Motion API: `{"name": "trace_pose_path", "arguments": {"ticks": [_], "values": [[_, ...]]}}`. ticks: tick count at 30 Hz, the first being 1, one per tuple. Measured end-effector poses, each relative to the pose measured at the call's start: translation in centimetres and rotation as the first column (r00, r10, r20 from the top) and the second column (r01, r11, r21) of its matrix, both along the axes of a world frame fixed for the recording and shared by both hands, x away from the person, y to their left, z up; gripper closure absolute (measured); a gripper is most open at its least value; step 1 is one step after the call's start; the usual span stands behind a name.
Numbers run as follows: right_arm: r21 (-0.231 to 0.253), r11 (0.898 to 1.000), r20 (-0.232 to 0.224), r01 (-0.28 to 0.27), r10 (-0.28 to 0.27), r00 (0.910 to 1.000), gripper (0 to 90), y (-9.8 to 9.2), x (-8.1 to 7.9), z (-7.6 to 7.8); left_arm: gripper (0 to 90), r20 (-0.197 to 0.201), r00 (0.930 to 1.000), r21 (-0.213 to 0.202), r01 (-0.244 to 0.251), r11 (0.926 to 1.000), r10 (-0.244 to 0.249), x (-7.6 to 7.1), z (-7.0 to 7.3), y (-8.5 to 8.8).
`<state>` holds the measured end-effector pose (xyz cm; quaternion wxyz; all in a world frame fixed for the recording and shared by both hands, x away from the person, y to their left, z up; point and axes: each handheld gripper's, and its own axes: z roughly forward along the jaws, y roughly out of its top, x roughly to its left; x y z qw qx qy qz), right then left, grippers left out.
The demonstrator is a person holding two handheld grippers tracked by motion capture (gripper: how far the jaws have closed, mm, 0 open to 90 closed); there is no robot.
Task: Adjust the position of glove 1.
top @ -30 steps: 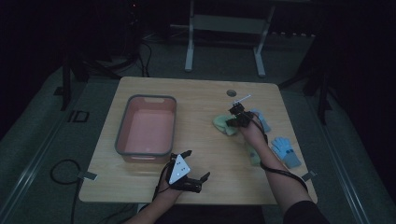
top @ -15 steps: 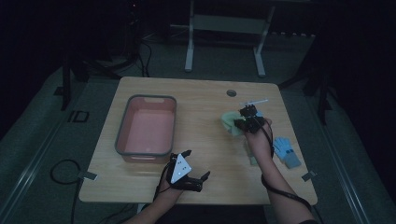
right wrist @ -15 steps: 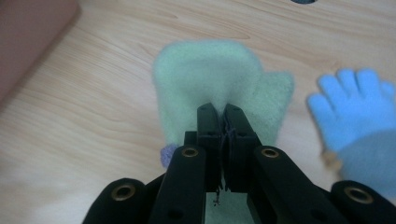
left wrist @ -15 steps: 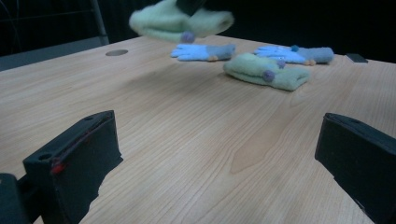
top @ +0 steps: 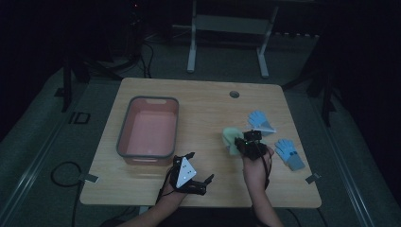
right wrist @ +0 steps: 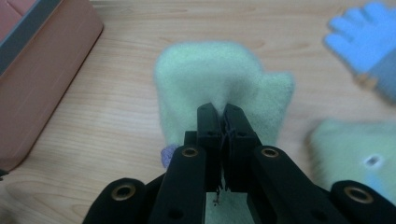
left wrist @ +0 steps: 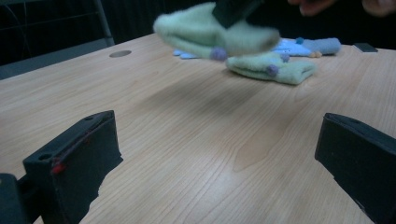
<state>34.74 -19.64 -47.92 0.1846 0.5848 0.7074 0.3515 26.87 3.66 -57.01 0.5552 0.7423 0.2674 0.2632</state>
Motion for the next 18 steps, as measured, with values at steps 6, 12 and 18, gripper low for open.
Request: {"name": "trace_pose_path", "arguments": {"ticks": [6,12,18], "values": [[-0.001,0.999,-0.041,0.047,-0.047,0.9981,87.1,0.4,-1.2,-2.8,0.2,0.009,0.9999,0.012,0.006,0.9999,-0.006,-0.1,0.0,-0.1],[-0.045,0.995,-0.047,0.091,-0.093,0.9946,86.7,0.6,-1.2,-5.3,0.2,-0.004,1.0,-0.005,0.007,1.0,-0.007,0.1,0.0,0.0],[-0.033,0.996,-0.074,0.077,-0.08,0.9941,84.4,0.6,-0.7,-6.6,0.2,-0.008,1.0,-0.008,0.0,1.0,0.0,0.1,0.0,0.0]]}}
